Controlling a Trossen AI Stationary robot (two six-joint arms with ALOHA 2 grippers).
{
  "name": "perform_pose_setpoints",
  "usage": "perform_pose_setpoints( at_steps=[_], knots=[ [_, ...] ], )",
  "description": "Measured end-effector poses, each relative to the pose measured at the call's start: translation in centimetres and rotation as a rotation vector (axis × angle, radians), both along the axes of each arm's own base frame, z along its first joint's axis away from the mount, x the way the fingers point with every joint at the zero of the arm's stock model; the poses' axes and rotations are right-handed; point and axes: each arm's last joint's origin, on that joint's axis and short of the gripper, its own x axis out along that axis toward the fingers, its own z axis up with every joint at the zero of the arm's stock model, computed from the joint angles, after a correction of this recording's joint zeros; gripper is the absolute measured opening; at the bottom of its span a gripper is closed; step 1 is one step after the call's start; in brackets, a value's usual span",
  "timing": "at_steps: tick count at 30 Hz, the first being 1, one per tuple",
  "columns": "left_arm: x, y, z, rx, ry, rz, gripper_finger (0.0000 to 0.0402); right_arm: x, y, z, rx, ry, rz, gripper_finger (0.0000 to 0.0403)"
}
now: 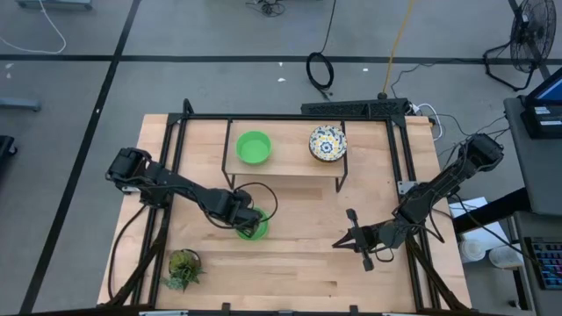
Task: Pick & Place Mini bowls
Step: Stack the green bowl on top of the green bowl on the shelf
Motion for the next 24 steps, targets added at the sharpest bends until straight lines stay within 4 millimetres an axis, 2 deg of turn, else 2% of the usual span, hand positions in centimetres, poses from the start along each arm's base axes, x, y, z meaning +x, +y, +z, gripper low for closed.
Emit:
perform_pose_setpoints(
  at_steps=[12, 24],
  knots=[
    [-0.1, 0.1, 0.0, -0.004, 0.005, 0.05, 0.0191, 0.0, 0.0, 0.0, 0.0, 0.0, 0.0, 0.0002],
    [0.2, 1.4, 0.0, -0.014, 0.009, 0.114, 0.0191, 0.0, 0.0, 0.0, 0.0, 0.0, 0.0, 0.0002]
  ],
)
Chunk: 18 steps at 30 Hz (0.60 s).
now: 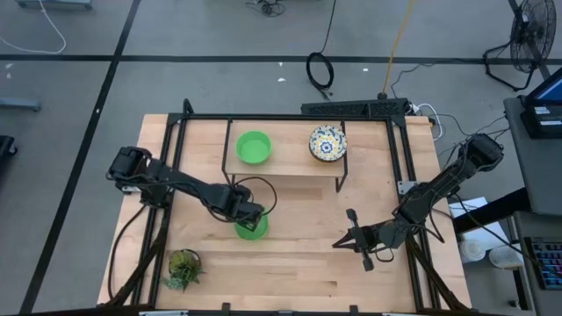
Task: Pick & Place Mini bowls
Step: Stack the green bowl on top of the green bowl on the shelf
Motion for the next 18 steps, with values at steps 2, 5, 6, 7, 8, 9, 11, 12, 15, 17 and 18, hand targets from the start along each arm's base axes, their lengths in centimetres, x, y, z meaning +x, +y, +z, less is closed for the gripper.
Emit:
perform_pose_setpoints(
  at_steps=[2, 5, 6, 7, 8, 9, 11, 12, 15, 17, 18],
  knots=[
    [0.01, 0.04, 0.0, -0.003, 0.0, 0.001, 0.0191, -0.01, 0.01, 0.0, 0.0, 0.0, 0.0, 0.0002],
    [0.0, -0.02, 0.0, -0.012, 0.003, -0.01, 0.0191, 0.0, 0.0, 0.0, 0.0, 0.0, 0.0, 0.0002],
    [-0.01, -0.05, -0.01, -0.025, 0.007, -0.017, 0.0191, 0.0, 0.0, 0.0, 0.0, 0.0, 0.0, 0.0002],
    [-0.02, -0.11, -0.01, -0.043, 0.011, -0.027, 0.0191, 0.0, 0.0, 0.0, 0.0, 0.0, 0.0, 0.0002],
    [-0.03, -0.17, -0.01, -0.063, 0.016, -0.036, 0.0191, 0.0, 0.0, 0.0, 0.0, 0.0, 0.0, 0.0002],
    [-0.04, -0.21, -0.01, -0.078, 0.02, -0.045, 0.0191, 0.0, 0.0, 0.0, 0.0, 0.0, 0.0, 0.0002],
    [-0.05, -0.26, -0.01, -0.093, 0.024, -0.054, 0.0191, 0.0, 0.0, 0.0, 0.0, 0.0, 0.0, 0.0002],
    [-0.05, -0.25, -0.01, -0.091, 0.024, -0.057, 0.0191, 0.0, 0.0, 0.0, 0.0, 0.0, 0.0, 0.0002],
    [-0.04, -0.22, -0.01, -0.078, 0.02, -0.057, 0.0191, 0.0, 0.0, 0.0, 0.0, 0.0, 0.0, 0.0002],
    [-0.02, -0.18, -0.01, -0.065, 0.016, -0.056, 0.0191, 0.0, 0.0, 0.0, 0.0, 0.0, 0.0, 0.0002],
    [-0.01, -0.18, -0.01, -0.063, 0.015, -0.056, 0.0191, 0.0, 0.0, 0.0, 0.0, 0.0, 0.0, 0.0002]
  ],
)
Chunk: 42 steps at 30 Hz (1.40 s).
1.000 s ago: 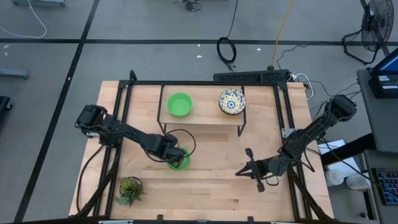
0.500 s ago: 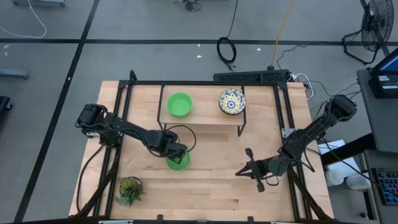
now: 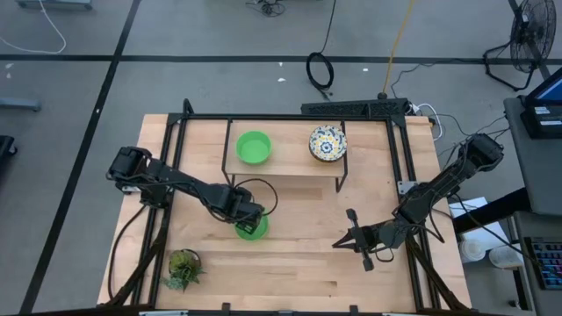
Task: Pick & Place Mini bowls
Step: Stack the green bowl on top of the green bowl on the shelf
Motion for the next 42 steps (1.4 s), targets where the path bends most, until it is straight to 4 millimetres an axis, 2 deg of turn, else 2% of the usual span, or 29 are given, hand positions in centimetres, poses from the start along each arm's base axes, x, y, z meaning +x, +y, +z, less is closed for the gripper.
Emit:
perform_pose_setpoints(
  at_steps=[5, 14, 42],
  knots=[
    [0.0, -0.1, 0.1, -0.017, 0.004, -0.029, 0.0191, 0.0, 0.0, 0.0, 0.0, 0.0, 0.0, 0.0002],
    [0.1, -0.1, 1.8, -0.03, -0.059, -0.046, 0.0191, 0.0, 0.0, 0.0, 0.002, -0.003, 0.0, 0.0002],
    [0.3, 0.1, 1.3, 0.034, -0.059, -0.008, 0.0191, 0.0, 0.0, 0.0, 0.0, 0.0, 0.001, 0.0002]
  ],
)
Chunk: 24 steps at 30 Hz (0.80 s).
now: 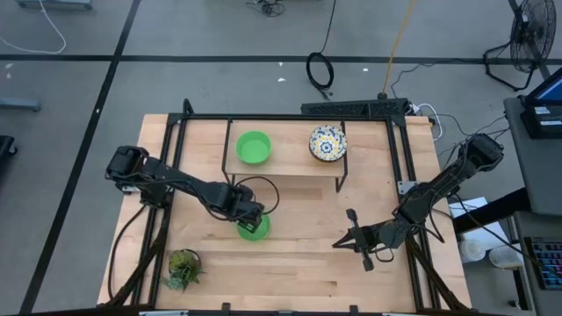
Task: Pick & Place Mini bowls
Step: Stack the green bowl on top of the green bowl on the shelf
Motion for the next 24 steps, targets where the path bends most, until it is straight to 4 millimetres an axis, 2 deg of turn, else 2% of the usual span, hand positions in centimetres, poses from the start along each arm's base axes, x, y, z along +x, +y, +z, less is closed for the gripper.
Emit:
perform_pose_setpoints(
  at_steps=[8, 11, 21, 24],
  knots=[
    [-0.01, -0.01, 0.0, -0.001, 0.002, -0.012, 0.0183, 0.0, 0.0, 0.0, 0.0, 0.0, 0.0, 0.0002],
    [-0.01, -0.05, 0.0, -0.015, 0.005, -0.017, 0.0153, 0.0, 0.0, 0.0, 0.0, 0.0, 0.0, 0.0002],
    [-0.02, -0.05, -0.01, -0.016, 0.005, -0.014, 0.0015, 0.0, 0.0, 0.0, 0.0, 0.0, 0.0, 0.0002],
    [-0.03, -0.05, -0.01, -0.017, 0.006, -0.013, 0.0008, 0.0, -0.01, 0.0, 0.0, 0.0, 0.0, 0.0002]
  ],
)
